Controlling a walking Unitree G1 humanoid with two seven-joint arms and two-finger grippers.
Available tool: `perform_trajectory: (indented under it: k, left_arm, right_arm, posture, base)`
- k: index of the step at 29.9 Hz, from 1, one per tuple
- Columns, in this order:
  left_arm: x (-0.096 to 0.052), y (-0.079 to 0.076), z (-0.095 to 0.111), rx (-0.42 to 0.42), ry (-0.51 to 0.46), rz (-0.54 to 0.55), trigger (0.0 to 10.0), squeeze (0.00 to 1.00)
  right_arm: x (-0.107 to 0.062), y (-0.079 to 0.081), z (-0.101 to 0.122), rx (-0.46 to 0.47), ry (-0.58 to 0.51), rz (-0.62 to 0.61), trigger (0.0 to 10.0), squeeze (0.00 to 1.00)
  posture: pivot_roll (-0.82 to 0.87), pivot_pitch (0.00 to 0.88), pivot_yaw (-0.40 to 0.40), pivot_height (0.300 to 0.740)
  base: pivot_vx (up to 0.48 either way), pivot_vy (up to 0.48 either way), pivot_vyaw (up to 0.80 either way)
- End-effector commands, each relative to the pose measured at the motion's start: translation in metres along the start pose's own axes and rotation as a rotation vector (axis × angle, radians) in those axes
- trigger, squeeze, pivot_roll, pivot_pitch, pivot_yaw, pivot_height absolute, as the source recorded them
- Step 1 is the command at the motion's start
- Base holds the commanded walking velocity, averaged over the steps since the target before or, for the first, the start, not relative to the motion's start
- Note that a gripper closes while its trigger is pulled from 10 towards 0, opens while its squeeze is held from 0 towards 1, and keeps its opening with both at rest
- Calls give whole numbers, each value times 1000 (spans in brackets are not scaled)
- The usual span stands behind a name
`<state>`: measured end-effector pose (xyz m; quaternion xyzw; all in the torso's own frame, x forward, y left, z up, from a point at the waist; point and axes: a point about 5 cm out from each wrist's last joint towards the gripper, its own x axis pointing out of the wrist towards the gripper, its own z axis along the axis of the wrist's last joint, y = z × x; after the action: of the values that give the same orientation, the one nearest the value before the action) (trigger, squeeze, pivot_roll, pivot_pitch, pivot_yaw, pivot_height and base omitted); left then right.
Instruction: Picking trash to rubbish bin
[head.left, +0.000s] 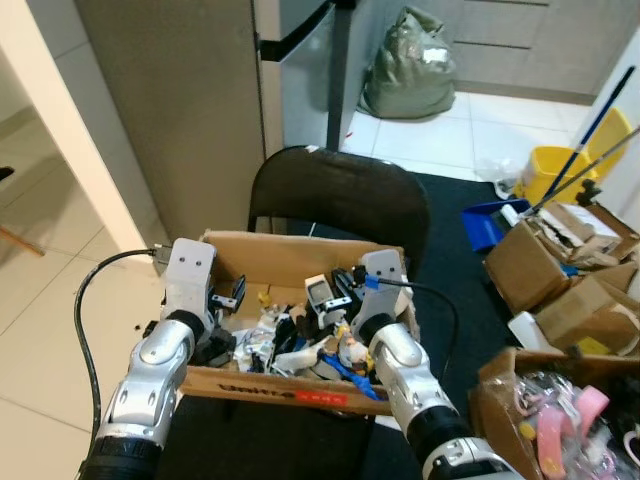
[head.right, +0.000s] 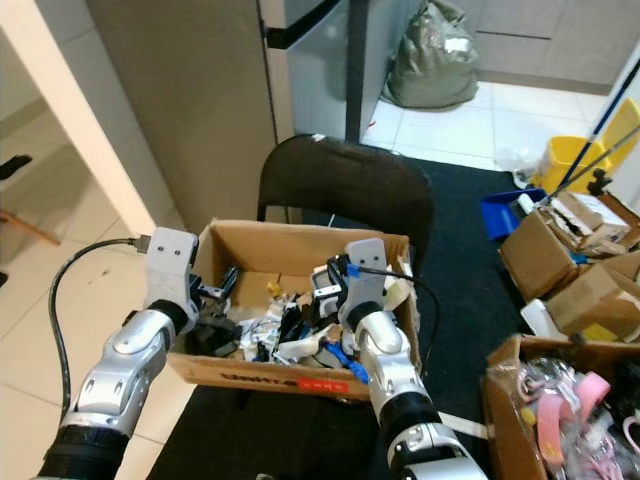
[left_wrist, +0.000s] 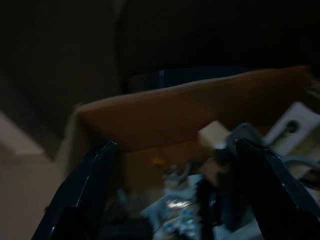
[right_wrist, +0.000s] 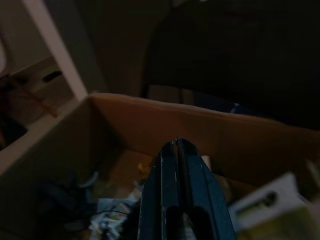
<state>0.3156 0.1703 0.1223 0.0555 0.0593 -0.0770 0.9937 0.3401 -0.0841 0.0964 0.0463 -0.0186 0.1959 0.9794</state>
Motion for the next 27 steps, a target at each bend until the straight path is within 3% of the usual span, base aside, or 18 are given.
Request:
perform_trajectory:
  k: [1, 7, 8, 10, 11, 16, 27]
  left_arm:
    - [-1, -2, -1, -5, 4, -14, 10000, 0]
    - [-8, -5, -4, -36, 15, -71, 10000, 0]
    - [-11, -7, -6, -33, 17, -125, 10000, 0]
    - [-11, -7, -6, -33, 17, -125, 10000, 0]
    - [-17, -11, -7, -34, 21, -213, 10000, 0]
    - [-30, -13, -7, -30, 47, -360, 10000, 0]
    - [-39, -18, -17, -14, 138, -461, 10000, 0]
  right_arm:
    - [-1, 6, -4, 7, 15, 45, 10000, 0]
    - [-3, 30, -15, 10, 109, 258, 10000, 0]
    - [-4, 35, -18, -2, 134, 305, 10000, 0]
    - [-4, 35, -18, -2, 134, 305, 10000, 0]
    - [-5, 42, -20, -21, 153, 358, 10000, 0]
    - [1, 53, -21, 3, 177, 412, 10000, 0]
    - [24, 71, -6, -22, 169, 358, 10000, 0]
  posture:
    - [99, 143, 14, 740]
    - [95, 142, 15, 740]
    - [88, 138, 17, 740]
    - [88, 138, 17, 740]
    - [87, 135, 16, 740]
    - [92, 125, 12, 740]
    - [102, 147, 0, 740]
  base:
    - [0, 0, 0]
    - [0, 0, 0]
    - [0, 0, 0]
    - [0, 0, 0]
    - [0, 0, 0]
    - [0, 0, 0]
    - [0, 0, 0]
